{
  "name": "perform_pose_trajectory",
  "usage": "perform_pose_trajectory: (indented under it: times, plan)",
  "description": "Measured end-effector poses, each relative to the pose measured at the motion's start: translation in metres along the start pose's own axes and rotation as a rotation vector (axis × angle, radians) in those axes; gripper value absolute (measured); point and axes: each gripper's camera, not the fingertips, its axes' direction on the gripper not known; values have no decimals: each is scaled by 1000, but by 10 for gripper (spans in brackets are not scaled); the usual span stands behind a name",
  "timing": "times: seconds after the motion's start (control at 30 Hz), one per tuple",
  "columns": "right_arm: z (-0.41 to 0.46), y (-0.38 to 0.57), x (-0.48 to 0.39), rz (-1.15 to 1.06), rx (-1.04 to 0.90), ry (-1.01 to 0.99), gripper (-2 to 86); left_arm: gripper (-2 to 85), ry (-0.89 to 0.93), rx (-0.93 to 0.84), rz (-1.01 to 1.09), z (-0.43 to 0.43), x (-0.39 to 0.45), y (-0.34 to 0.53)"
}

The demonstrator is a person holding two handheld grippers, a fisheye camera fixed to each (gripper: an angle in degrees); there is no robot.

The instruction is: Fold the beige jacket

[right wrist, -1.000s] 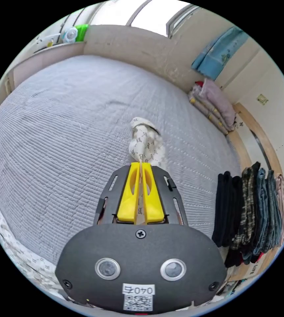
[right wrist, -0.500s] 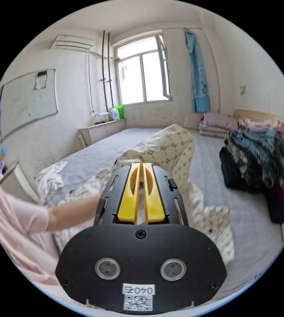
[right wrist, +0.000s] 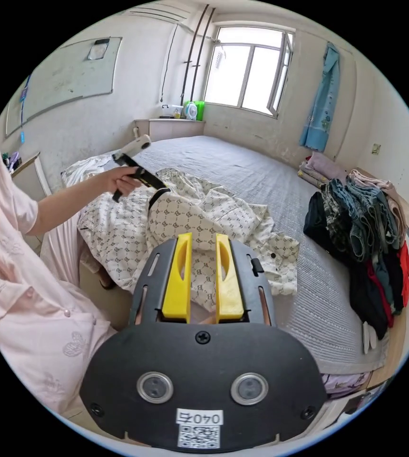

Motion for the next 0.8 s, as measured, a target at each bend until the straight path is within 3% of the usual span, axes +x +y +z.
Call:
perform_pose_trajectory:
  times: [0.2, 0.3, 0.4, 0.5, 0.57, 0.63, 0.7, 0.8]
  plan:
    - [23, -16, 13, -59, -51, -97, 38, 81, 2, 102, 130, -4, 64, 78]
    - [41, -9, 11, -63, -134, -189, -4, 54, -29, -31, 170, 42, 87, 85]
    - [71, -6, 5, -93, -284, -252, -8, 4, -224, -149, 191, 87, 120, 74]
    - [73, -14, 1, -139, -291, -174, -9, -6, -470, 26, 519, 52, 218, 71]
    - [64, -22, 8, -134, -264, -123, -10, -8, -777, 195, 829, 17, 309, 102]
    - [51, -28, 27, -82, -227, -102, -10, -8, -934, 237, 1018, 12, 356, 138]
    - [43, -27, 44, -24, -207, -101, -10, -9, -916, 194, 1159, 24, 377, 179]
    - [38, -19, 74, 79, -217, -121, -10, -11, -750, -102, 1227, 91, 358, 254]
